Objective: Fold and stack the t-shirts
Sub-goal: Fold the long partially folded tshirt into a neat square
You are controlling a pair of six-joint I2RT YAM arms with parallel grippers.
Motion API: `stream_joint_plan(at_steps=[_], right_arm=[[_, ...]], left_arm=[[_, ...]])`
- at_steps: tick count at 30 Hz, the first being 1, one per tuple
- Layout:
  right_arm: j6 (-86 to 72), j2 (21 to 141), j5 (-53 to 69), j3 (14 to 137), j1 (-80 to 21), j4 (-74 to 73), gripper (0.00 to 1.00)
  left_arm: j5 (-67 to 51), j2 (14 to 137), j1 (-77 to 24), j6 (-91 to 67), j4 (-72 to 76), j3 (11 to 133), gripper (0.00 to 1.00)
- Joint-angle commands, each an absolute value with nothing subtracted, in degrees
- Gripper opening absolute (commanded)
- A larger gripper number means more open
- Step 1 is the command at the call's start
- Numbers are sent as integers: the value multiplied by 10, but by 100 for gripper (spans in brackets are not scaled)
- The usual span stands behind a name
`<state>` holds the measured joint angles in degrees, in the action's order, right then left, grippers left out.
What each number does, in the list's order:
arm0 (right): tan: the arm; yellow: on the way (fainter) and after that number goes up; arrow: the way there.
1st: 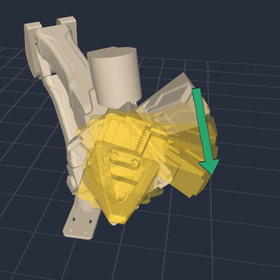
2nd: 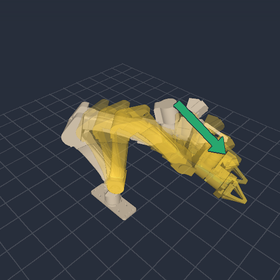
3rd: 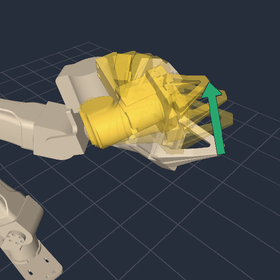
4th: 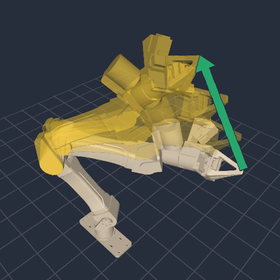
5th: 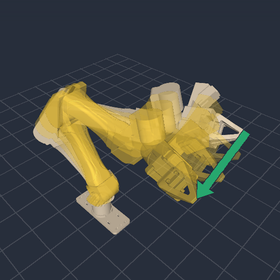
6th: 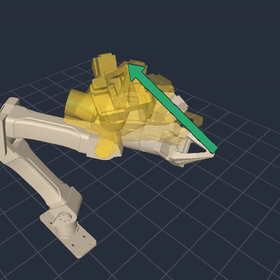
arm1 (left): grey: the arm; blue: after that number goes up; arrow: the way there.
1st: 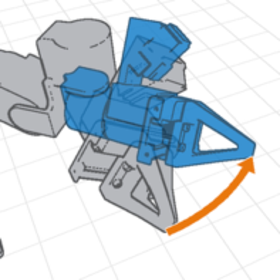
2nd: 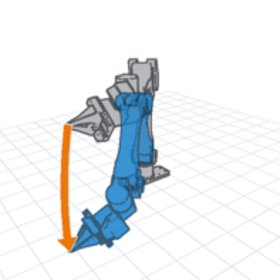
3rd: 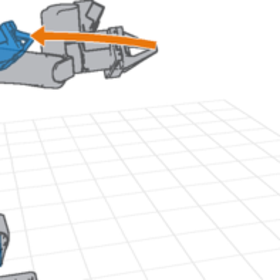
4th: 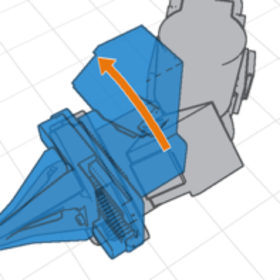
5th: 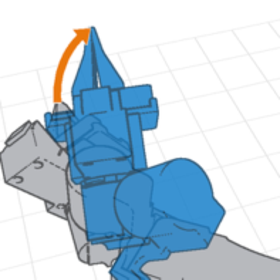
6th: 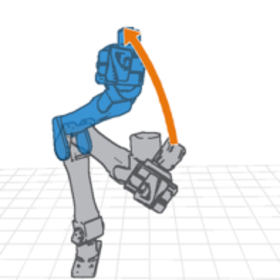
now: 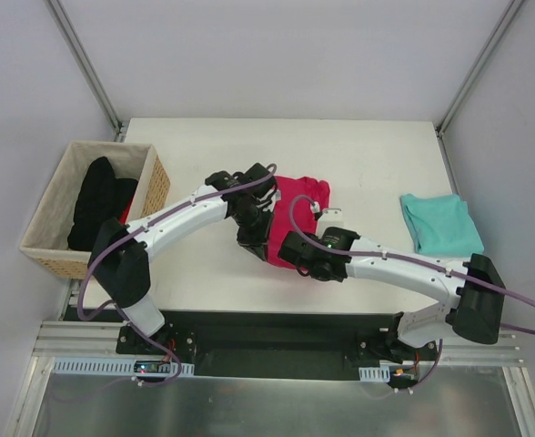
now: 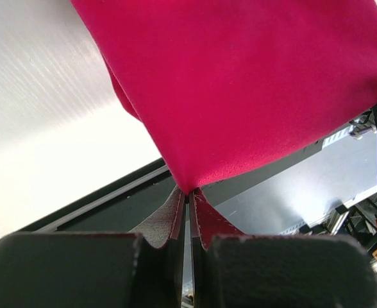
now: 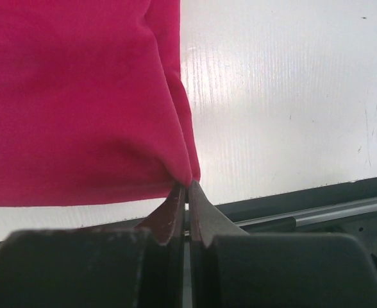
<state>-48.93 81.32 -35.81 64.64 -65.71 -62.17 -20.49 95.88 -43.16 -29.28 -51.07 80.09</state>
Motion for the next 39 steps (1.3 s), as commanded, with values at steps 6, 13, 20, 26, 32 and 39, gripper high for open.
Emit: stream_joint_plan(at_steps=[6, 13, 20, 26, 32, 39], right_arm=[[-523, 774, -400, 677, -685, -702, 1], [-533, 766, -416, 706, -699, -732, 1], [-533, 759, -424, 728, -705, -758, 1], [-521, 761, -439, 751, -706, -774, 1], [-509, 765, -455, 773, -707, -791, 1], [-504, 754, -462, 778, -706, -793, 1]], left_arm=[[-197, 879, -439, -328, -541, 762, 0], [-204, 846, -445, -344, -547, 743, 0], [-208, 832, -453, -349, -565, 756, 0], [-214, 830, -458, -349, -586, 777, 0], [-204, 838, -459, -339, -613, 822, 0], [-198, 839, -459, -349, -623, 850, 0]])
